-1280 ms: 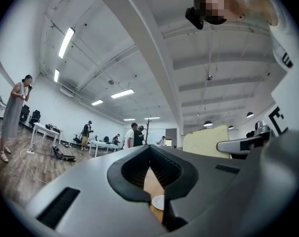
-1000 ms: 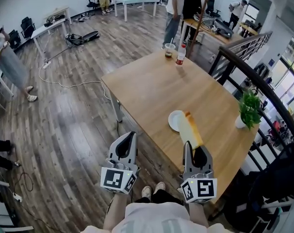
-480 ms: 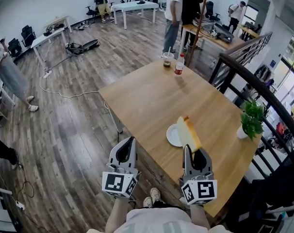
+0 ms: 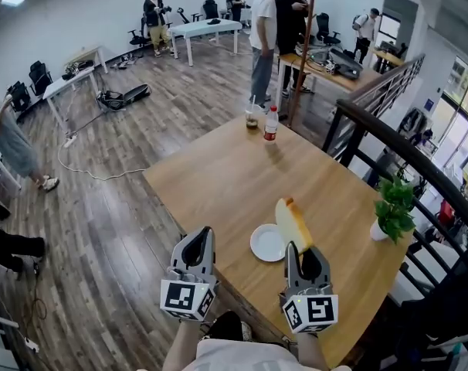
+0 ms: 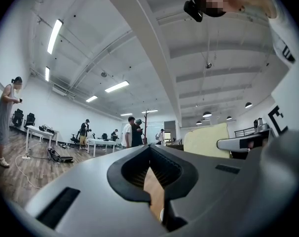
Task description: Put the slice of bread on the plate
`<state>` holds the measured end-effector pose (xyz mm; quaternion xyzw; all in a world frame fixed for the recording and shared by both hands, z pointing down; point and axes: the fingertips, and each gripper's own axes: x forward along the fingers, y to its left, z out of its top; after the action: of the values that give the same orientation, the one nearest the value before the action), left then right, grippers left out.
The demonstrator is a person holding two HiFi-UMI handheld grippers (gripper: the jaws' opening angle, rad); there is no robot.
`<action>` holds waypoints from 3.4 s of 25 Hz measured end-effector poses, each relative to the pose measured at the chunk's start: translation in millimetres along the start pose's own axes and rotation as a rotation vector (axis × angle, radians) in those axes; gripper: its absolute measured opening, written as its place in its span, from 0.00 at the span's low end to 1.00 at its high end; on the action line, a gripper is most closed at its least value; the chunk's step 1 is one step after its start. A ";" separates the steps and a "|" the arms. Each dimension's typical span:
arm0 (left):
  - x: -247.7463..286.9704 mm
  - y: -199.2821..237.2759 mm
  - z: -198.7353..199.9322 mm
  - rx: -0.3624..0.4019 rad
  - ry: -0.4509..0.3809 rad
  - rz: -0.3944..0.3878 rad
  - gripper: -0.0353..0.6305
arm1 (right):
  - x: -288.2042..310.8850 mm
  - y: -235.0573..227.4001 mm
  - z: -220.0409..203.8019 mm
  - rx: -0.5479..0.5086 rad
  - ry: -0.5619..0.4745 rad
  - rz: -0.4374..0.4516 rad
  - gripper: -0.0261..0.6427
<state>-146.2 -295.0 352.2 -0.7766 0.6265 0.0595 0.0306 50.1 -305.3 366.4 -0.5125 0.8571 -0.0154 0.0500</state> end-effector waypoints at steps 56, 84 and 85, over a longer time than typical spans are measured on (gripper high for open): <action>67.5 22.3 -70.9 -0.119 0.126 -0.203 0.06 | 87.6 -40.1 -236.2 -1.274 0.725 -0.131 0.17; 58.4 30.7 -50.8 -0.087 0.074 -0.183 0.06 | 64.9 -25.2 -302.1 -0.920 0.975 0.174 0.41; 58.1 31.1 -50.2 -0.086 0.072 -0.184 0.06 | 65.0 -23.3 -300.8 -0.903 0.973 0.189 0.43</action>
<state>-161.8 -364.0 395.1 -0.8329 0.5503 0.0555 -0.0198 9.5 -381.0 662.7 -0.3404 0.7456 0.1199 -0.5602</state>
